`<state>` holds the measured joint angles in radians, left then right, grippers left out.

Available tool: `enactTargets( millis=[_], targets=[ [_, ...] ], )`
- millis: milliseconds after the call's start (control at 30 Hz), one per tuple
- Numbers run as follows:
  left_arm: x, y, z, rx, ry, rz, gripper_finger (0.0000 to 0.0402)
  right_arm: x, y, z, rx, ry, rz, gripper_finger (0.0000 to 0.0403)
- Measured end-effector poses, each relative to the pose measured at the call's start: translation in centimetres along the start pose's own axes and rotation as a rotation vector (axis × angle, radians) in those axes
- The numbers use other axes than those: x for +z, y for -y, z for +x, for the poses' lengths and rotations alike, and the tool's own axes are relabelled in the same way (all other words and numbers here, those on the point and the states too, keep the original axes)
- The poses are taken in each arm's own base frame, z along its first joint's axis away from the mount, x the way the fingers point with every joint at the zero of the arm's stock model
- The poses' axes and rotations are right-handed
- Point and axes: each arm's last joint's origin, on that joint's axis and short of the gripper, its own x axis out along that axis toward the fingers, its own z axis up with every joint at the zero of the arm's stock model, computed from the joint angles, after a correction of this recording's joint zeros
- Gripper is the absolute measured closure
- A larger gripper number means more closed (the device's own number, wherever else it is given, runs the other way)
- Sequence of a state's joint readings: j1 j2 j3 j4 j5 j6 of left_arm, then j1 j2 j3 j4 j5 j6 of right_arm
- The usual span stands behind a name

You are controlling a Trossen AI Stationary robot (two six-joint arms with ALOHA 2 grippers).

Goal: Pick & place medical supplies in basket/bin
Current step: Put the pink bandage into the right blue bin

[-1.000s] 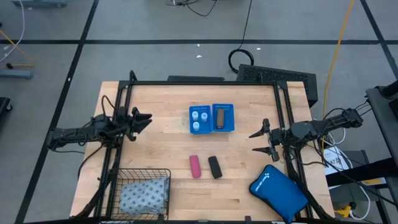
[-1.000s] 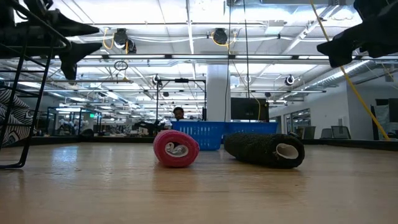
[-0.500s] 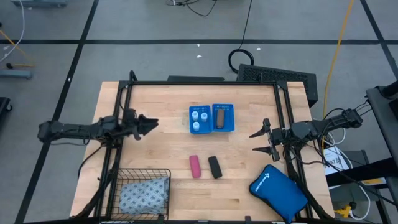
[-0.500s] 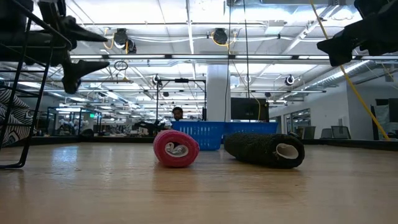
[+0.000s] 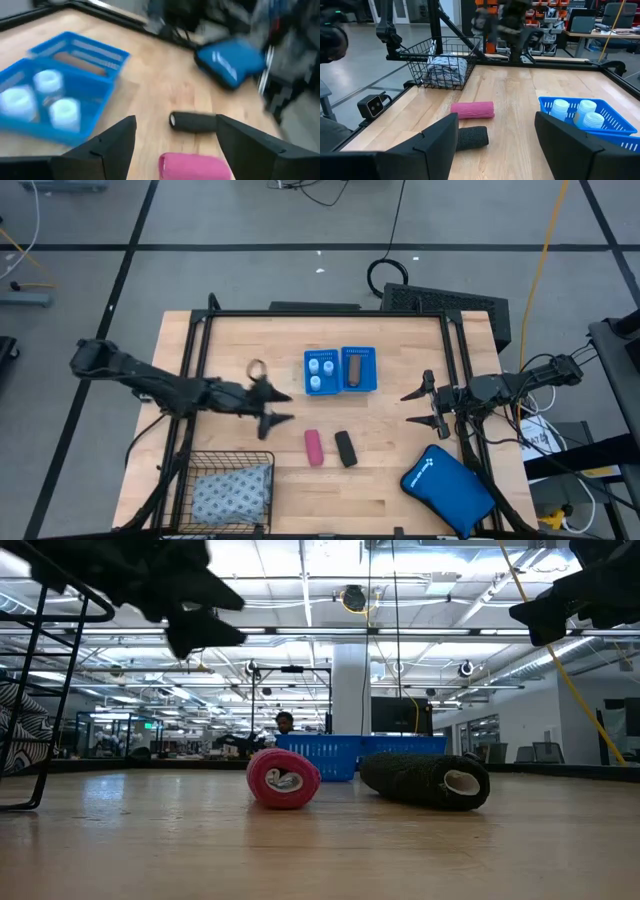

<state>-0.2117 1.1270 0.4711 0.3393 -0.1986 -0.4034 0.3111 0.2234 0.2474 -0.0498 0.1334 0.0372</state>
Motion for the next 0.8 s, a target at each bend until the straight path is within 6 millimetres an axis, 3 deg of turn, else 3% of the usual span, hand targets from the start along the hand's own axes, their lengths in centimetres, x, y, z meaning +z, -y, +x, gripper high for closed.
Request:
enactTargets(
  millis=[233, 367, 600, 800],
  targets=[
    [0.5, 3.5, 6.8, -0.087, -0.160, 0.293, 0.0148, 0.0, 0.0, 0.0, 0.000, 0.000, 0.003, 0.0149],
    [-1.4, 4.1, 9.5, -0.126, -0.265, 0.409, 0.0156, 0.0, 0.0, 0.0, 0.000, 0.000, 0.001, 0.0149],
    [-5.7, 3.5, 11.0, -0.102, -0.465, 0.418, 0.0168, 0.0, 0.0, 0.0, 0.000, 0.001, 0.000, 0.0149],
    [-6.4, 3.5, 11.5, -0.062, -0.466, 0.430, 0.0181, 0.1, 0.0, 0.0, 0.000, 0.010, -0.006, 0.0149]
  ],
)
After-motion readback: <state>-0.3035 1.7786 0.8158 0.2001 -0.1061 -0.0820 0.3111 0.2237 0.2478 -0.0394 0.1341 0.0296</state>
